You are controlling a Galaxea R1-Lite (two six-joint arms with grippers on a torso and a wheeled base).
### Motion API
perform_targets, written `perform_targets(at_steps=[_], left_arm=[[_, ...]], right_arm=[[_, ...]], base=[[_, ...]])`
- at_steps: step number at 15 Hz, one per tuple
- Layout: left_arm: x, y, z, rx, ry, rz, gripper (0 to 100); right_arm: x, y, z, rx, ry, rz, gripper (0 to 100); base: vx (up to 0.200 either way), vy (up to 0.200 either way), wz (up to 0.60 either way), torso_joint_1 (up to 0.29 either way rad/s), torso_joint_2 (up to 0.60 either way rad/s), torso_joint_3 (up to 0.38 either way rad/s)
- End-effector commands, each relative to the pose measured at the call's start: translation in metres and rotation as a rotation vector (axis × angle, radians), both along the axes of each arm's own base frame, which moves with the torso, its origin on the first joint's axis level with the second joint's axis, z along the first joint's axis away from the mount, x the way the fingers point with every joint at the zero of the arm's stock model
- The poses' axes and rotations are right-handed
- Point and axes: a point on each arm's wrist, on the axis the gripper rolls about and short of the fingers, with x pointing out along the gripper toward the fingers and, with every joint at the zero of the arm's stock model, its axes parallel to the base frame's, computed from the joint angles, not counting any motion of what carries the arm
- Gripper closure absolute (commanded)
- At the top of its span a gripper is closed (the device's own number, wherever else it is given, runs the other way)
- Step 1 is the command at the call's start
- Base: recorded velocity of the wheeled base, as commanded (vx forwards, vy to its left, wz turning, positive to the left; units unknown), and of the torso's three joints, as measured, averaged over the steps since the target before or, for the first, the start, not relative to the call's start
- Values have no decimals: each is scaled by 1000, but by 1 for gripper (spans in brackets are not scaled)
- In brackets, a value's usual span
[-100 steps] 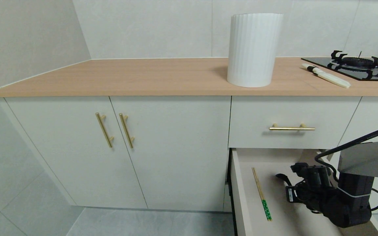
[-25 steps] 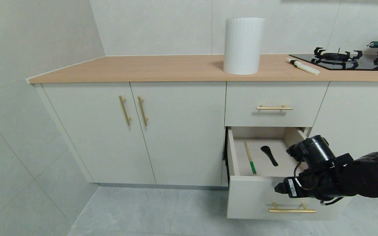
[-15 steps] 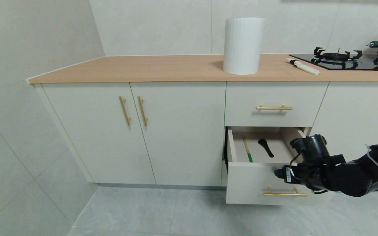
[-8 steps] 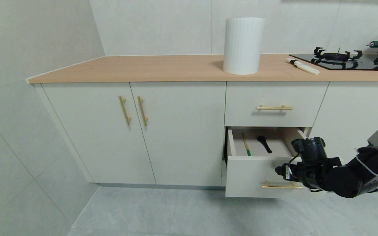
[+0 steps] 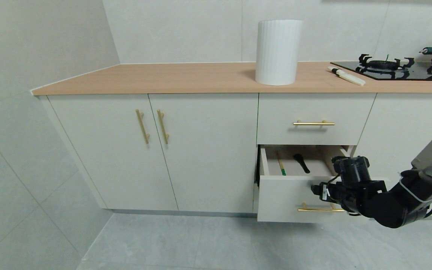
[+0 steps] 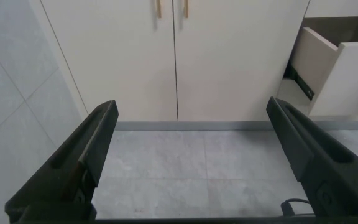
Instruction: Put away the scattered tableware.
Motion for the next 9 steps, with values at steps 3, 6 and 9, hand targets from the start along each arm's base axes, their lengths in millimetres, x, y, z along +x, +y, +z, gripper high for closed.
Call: perform_targets(at_steps=[3, 6, 9], left_arm=[[0, 0, 0, 0, 0, 1, 0], [0, 0, 0, 0, 0, 1, 0], [0, 0, 0, 0, 0, 1, 0]], right_arm=[[15, 1, -9, 7, -39, -3, 0], [38, -2, -12, 18, -76, -18, 0], [66, -7, -24, 23, -106, -41, 0]], base=[[0, 0, 0, 0, 0, 0], [0, 0, 0, 0, 0, 0], [0, 0, 0, 0, 0, 0]])
